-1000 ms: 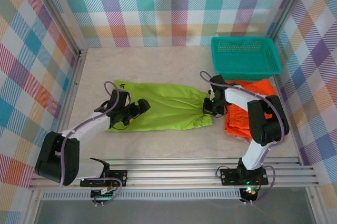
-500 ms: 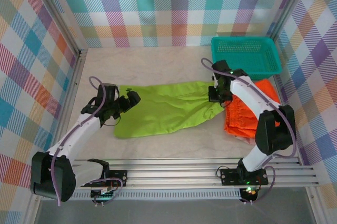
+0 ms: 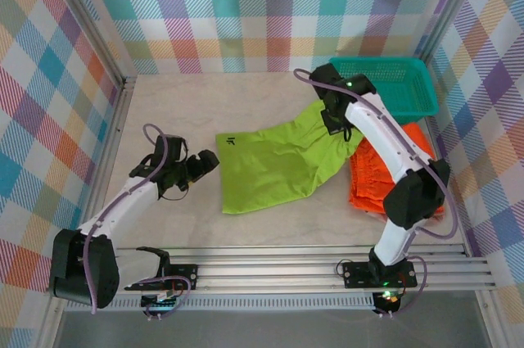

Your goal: Fold and stack the shorts

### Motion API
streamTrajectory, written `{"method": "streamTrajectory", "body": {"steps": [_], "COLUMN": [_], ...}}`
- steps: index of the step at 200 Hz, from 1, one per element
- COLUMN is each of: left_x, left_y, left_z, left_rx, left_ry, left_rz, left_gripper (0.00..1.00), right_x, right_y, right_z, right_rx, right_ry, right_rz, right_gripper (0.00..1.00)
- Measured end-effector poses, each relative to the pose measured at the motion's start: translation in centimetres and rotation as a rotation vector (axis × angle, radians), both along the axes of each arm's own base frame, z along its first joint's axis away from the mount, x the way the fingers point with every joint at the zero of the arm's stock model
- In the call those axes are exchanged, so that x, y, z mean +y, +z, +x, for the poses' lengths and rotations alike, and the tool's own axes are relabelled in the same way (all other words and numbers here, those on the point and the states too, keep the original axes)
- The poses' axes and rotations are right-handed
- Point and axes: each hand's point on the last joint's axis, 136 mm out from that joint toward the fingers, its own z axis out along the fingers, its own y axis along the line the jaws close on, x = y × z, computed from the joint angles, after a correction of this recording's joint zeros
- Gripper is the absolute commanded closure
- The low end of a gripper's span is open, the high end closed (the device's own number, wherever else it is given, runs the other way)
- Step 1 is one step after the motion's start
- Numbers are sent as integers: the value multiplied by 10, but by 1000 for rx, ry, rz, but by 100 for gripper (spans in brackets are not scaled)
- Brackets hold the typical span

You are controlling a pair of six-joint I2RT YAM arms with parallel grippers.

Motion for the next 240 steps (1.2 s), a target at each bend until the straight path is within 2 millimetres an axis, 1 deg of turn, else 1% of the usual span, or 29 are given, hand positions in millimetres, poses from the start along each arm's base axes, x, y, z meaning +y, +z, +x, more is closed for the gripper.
{"method": "streamTrajectory", "body": {"steps": [24,33,57,77,102,154,171,190,240], "left_x": [-14,-19,-32,-46,-61,-88,-94,-98,-105], "left_y": [-3,-5,-11,-19,-32,-62,-75,-86,-86], "left_z": [0,1,4,6,7,4,1,-2,3], "left_rx": [8,6,19,33,54,108,137,162,135], "left_ry": [-24,-38,-49,-71,-89,-130,-138,-141,-139], "left_rz": [-25,-33,-60,-74,-84,-88,-83,-74,-91], "left_gripper": [41,49,66,78,84,95,99,100,100], "right_x": [3,6,22,40,59,90,102,115,151], "right_y": [14,18,23,23,17,-4,-11,-18,-34], "right_z": [14,17,20,18,15,5,3,0,-11], "right_rx": [-24,-33,-41,-38,-28,11,18,22,46], "right_ry": [13,24,64,107,136,163,170,183,202], "right_rz": [-98,-128,-191,-231,-261,-291,-295,-290,-213], "right_gripper": [100,100,100,100,100,100,100,100,100]}}
